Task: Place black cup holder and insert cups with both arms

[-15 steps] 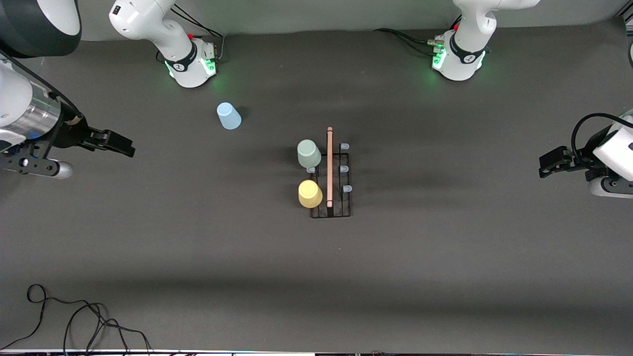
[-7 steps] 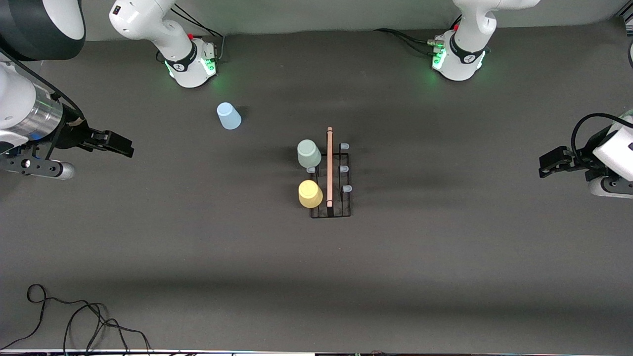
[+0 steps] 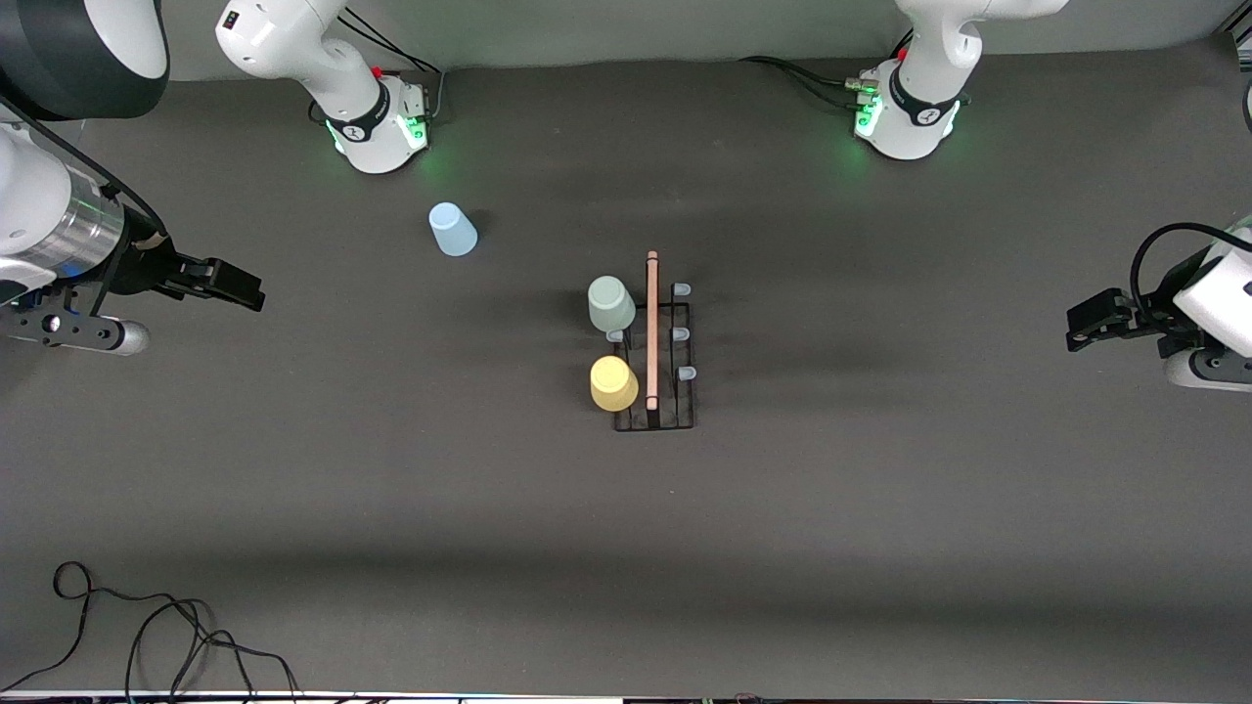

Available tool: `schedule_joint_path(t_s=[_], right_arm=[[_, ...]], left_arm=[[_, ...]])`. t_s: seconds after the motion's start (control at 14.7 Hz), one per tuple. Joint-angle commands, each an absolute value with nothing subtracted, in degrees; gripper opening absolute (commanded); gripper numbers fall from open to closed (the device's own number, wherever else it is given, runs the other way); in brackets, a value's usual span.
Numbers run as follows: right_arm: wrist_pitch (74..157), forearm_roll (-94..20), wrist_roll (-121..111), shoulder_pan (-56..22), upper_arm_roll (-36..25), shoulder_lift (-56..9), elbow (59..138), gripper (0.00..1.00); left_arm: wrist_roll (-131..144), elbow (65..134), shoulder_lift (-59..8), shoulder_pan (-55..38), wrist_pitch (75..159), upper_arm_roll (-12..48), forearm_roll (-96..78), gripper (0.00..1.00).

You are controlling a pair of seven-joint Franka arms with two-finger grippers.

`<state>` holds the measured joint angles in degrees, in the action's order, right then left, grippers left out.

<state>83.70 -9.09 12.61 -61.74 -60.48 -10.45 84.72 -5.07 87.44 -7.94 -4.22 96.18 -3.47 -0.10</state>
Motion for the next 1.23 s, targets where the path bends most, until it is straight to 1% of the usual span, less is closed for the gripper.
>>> schedule_joint_path(t_s=[0.0,0.27,0.68,0.89,1.16], right_arm=[[83.6,-8.1,11.6,-59.3,-59.3,-10.0,84.6,1.00],[83.5,-8.0,11.8,-49.5,-49.1,-9.5,84.5,1.00],[83.5,-7.4,12.1,-31.7,-30.9,-6.8,84.7,1.00],[83.4,-7.3,12.1,-20.3,-19.3,-6.1,84.7,1.00],[83.3,-7.2,12.1,-8.0,-7.3,-5.4,84.9,1.00]], left_arm=[[-5.3,87.8,-6.9,-4.7,95.1,-3.7,-0.1,0.99],[-5.2,87.8,-7.0,-4.7,95.2,-3.6,-0.1,0.99],[-5.2,87.9,-7.2,-4.7,95.4,-3.6,-0.1,0.99],[-5.2,87.9,-7.2,-4.6,95.6,-3.6,-0.1,0.99],[-5.2,87.8,-7.4,-4.6,95.9,-3.6,-0.1,0.99]])
